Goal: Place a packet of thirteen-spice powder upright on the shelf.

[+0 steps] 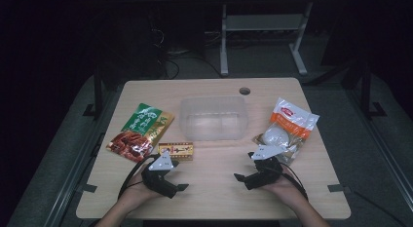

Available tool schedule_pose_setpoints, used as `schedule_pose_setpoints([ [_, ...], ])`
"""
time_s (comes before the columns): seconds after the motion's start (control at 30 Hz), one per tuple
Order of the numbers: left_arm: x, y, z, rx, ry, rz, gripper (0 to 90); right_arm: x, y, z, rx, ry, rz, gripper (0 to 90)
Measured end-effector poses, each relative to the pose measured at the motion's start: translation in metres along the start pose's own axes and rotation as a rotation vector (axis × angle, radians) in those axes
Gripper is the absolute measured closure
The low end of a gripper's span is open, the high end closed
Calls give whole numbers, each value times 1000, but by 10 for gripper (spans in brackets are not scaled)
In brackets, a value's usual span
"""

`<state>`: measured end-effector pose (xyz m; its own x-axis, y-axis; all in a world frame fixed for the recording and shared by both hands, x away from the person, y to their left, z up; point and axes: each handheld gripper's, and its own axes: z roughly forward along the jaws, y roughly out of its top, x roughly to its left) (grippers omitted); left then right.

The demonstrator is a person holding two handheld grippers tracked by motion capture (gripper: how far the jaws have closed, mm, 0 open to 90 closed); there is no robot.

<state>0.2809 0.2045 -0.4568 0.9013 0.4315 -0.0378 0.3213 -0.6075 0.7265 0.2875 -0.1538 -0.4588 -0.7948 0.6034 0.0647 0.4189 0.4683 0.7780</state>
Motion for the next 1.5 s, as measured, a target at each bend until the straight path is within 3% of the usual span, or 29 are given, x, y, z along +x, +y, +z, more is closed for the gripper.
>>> schedule_pose_setpoints([
  [0.17, 6, 5, -10, 3, 7, 8, 155, 2, 0, -1, -1, 10, -7, 68],
  [0.3, 15, 9, -19, -15, 19, -38, 235, 2, -1, -1, -6, 18, 3, 69],
  [0.33, 17, 10, -22, -19, 19, -39, 314, 2, -1, -2, -8, 25, -2, 68],
  [0.43, 24, 14, -30, -22, 44, -51, 388, 3, -1, -2, -5, 32, 1, 68],
  [0.7, 52, 16, -47, -31, 86, -132, 726, 2, 1, 0, -12, 52, -5, 68],
  [0.87, 68, 18, -49, -4, 116, -140, 895, 6, 4, 2, -8, 56, -12, 69],
  [1.27, 112, 21, -27, 44, 166, -149, 896, 5, 4, 4, -7, 56, -11, 71],
  [1.37, 120, 23, -21, 29, 176, -170, 897, 5, 4, 3, -6, 58, -17, 72],
  [1.43, 125, 24, -16, 71, 190, -167, 897, 6, 3, 2, -7, 54, -19, 72],
  [1.5, 129, 24, -14, 71, 197, -163, 897, 6, 3, 1, -7, 52, -19, 72],
])
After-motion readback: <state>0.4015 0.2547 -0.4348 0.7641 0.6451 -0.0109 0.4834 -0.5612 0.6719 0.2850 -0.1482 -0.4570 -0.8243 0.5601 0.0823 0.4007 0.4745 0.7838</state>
